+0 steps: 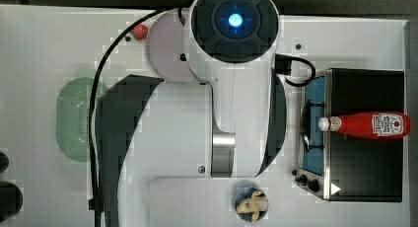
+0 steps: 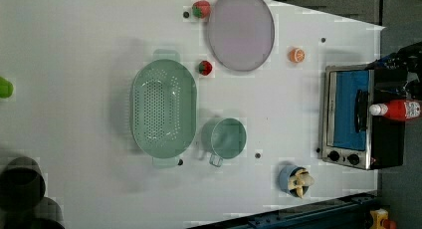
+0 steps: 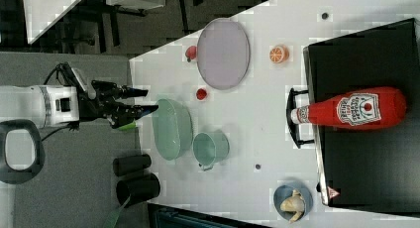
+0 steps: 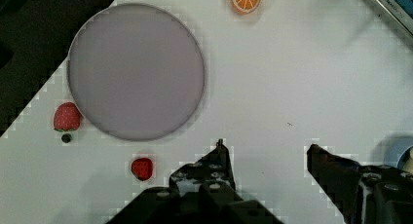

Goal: Pick Ketchup from oven and place it on table.

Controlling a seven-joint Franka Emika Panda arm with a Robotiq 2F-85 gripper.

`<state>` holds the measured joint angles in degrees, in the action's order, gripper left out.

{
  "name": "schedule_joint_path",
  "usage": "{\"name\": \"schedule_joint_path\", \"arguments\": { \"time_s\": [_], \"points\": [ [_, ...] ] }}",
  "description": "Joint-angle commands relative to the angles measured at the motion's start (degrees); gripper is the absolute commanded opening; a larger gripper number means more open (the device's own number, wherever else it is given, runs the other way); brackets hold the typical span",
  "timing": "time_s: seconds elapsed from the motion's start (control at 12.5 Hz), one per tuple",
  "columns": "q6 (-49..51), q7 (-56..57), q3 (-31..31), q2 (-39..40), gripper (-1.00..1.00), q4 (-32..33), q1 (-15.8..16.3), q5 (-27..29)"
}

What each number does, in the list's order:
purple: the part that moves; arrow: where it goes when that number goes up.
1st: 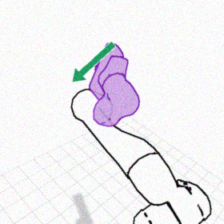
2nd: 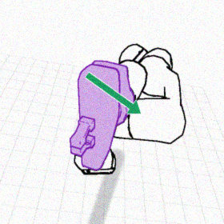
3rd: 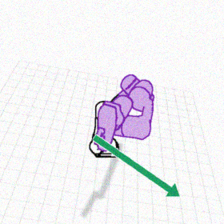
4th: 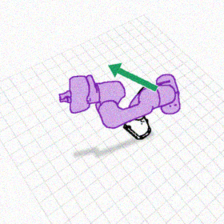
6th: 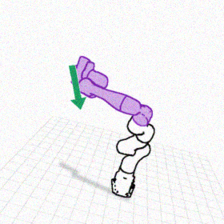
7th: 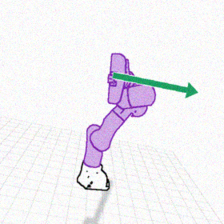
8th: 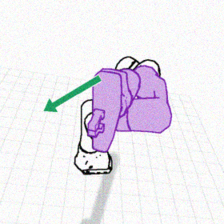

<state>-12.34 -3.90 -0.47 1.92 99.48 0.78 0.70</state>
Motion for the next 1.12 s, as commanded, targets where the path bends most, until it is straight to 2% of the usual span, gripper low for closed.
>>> {"name": "schedule_joint_path", "arguments": {
  "time_s": [0.08, 0.16, 0.4, 0.64, 1.12],
  "points": [
    [6.7, 2.5, 1.1, -9.9, 0.49, 3.9, -7.7, -1.2],
    [6.7, 2.5, 0.4, -9.6, 1.00, 3.9, -7.8, -1.2],
    [6.5, 2.5, -3.2, -8.1, 1.00, 3.9, -8.5, -1.2],
    [5.4, 2.5, -10.1, -4.9, 1.00, 3.9, -8.8, -1.2],
    [-5.7, 2.6, -22.1, 1.5, 1.00, 3.9, -9.1, -1.2]
  ]
}}
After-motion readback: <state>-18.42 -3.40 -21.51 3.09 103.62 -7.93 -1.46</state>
